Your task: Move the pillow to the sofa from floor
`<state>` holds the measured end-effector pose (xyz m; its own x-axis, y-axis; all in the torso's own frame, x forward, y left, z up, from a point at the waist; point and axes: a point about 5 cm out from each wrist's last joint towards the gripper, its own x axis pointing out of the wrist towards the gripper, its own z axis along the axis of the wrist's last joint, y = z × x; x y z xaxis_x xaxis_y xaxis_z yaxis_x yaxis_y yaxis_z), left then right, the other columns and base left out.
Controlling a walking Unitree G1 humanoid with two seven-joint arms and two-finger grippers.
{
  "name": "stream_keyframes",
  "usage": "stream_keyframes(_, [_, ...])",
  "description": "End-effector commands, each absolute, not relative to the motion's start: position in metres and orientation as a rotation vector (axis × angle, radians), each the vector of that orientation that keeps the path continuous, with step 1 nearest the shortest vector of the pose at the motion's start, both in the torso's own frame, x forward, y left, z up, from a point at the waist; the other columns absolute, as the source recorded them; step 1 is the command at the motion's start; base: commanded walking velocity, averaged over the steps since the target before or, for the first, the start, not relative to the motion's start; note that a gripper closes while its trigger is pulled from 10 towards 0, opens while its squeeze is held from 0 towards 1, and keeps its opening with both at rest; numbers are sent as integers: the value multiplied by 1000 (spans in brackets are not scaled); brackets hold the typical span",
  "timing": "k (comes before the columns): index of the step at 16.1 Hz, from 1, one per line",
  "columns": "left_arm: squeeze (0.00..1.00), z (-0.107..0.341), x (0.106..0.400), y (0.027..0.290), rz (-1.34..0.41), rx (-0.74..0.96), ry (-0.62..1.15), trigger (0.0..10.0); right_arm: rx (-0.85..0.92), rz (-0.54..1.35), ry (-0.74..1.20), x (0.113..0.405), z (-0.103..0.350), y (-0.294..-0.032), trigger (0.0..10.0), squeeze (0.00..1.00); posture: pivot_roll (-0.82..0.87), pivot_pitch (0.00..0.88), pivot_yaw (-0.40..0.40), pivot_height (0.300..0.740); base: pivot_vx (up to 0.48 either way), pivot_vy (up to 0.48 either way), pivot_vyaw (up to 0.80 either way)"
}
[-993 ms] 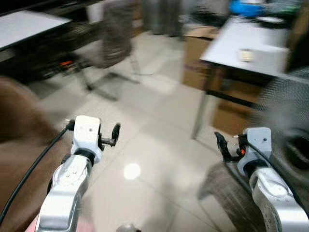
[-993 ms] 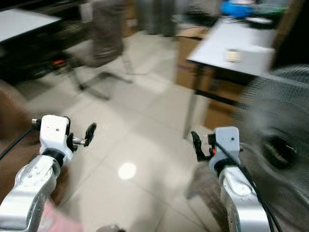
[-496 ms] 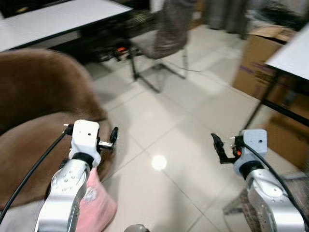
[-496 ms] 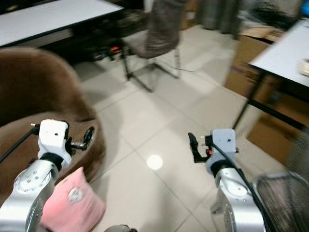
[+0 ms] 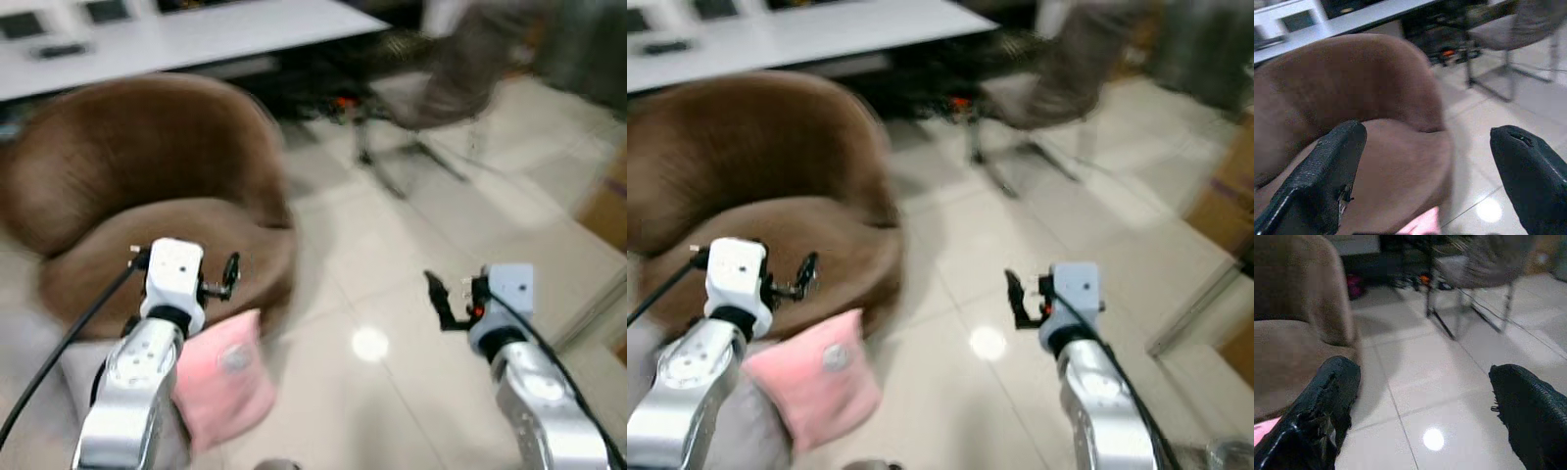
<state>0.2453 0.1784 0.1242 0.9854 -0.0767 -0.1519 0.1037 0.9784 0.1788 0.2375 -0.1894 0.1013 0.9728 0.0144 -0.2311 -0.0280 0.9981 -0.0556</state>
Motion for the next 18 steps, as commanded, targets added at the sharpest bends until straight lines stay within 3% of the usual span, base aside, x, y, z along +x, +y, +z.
stream_keyframes(1, [867,125,245,181,-79,208,144,10000,-61,9,230,239,101,-193,10000,1000,10,0,64,740,0,0,800])
stream_keyframes(5, [682,127,244,181,-63,208,135,10000,-59,2,244,238,97,-194,10000,1000,34,0,49,740,0,0,800])
stream_keyframes(7, [659,127,242,181,-55,218,124,10000,-54,-23,250,239,95,-194,10000,1000,26,0,49,740,0,0,800])
stream_keyframes(9, [659,126,242,179,-67,207,121,10000,-8,-83,245,238,97,-198,10000,1000,19,0,51,740,0,0,0])
stream_keyframes(12, [573,128,245,175,-84,184,117,10000,-36,-72,226,237,101,-196,10000,1000,18,0,51,740,0,112,0])
stream_keyframes(13, [569,128,245,175,-81,185,117,10000,-33,-73,224,238,101,-196,10000,714,17,0,48,740,0,352,0])
stream_keyframes(14, [569,127,245,175,-77,186,117,10000,-27,-77,225,239,101,-195,10000,0,16,0,45,740,0,345,0])
stream_keyframes(18, [576,129,250,177,-59,217,103,10000,1,-123,236,242,102,-200,10000,0,16,0,24,740,0,346,0])
